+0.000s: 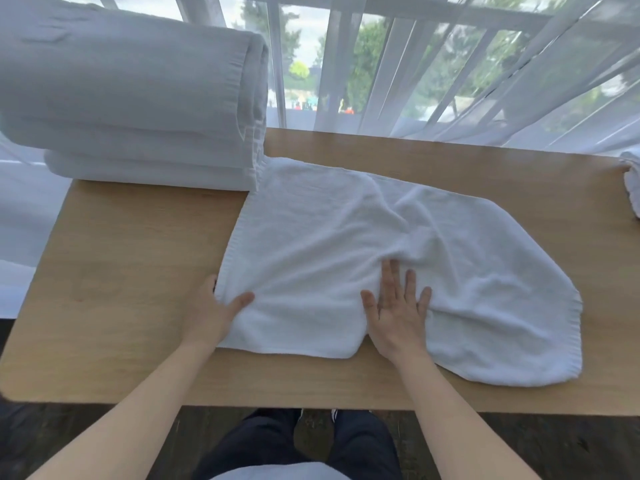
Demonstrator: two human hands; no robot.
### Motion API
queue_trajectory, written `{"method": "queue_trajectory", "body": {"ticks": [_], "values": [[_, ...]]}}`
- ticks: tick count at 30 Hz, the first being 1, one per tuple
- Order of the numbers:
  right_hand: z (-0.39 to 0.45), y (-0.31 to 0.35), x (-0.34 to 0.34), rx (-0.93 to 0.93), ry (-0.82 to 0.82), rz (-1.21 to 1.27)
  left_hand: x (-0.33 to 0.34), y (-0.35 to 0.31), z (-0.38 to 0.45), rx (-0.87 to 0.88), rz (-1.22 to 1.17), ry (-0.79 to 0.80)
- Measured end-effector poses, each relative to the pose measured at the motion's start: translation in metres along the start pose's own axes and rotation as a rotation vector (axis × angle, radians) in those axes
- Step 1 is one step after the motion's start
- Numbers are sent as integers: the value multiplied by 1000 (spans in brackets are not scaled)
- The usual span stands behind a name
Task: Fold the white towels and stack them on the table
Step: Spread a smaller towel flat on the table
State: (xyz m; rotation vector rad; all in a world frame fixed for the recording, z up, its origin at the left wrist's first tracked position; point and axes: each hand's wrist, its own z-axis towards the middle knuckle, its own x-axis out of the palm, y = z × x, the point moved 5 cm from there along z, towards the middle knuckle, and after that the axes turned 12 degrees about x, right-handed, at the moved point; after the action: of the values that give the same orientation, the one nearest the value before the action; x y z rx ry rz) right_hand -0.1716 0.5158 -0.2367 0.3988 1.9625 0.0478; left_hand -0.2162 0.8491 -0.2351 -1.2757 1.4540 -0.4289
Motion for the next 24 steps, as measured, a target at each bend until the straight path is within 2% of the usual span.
{"method": "queue_trajectory", "body": {"ticks": [2, 4, 5, 8, 10, 13, 17, 21, 24], "values": [[4, -14, -5, 10, -6, -14, 0, -4, -9, 66, 193, -71], [7, -19, -10, -1, 2, -6, 14, -20, -17, 279, 500, -144], [6, -19, -12, -16, 7, 15, 30, -32, -22, 413, 560, -127], [5, -24, -19, -40, -46, 43, 106, -67, -38, 763, 570, 178], [7, -41, -23, 16, -99, -15, 159, -79, -47, 887, 644, 384], [16, -81, -26, 126, -92, -54, 208, -81, -53, 894, 810, 526], [36, -124, -34, -45, -85, -131, 218, -79, -56, 910, 926, 417], [76, -151, -60, -201, -75, -134, 229, -83, -59, 932, 981, 426], [84, -169, -73, -179, -146, -48, 232, -87, -60, 886, 1011, 414]]}}
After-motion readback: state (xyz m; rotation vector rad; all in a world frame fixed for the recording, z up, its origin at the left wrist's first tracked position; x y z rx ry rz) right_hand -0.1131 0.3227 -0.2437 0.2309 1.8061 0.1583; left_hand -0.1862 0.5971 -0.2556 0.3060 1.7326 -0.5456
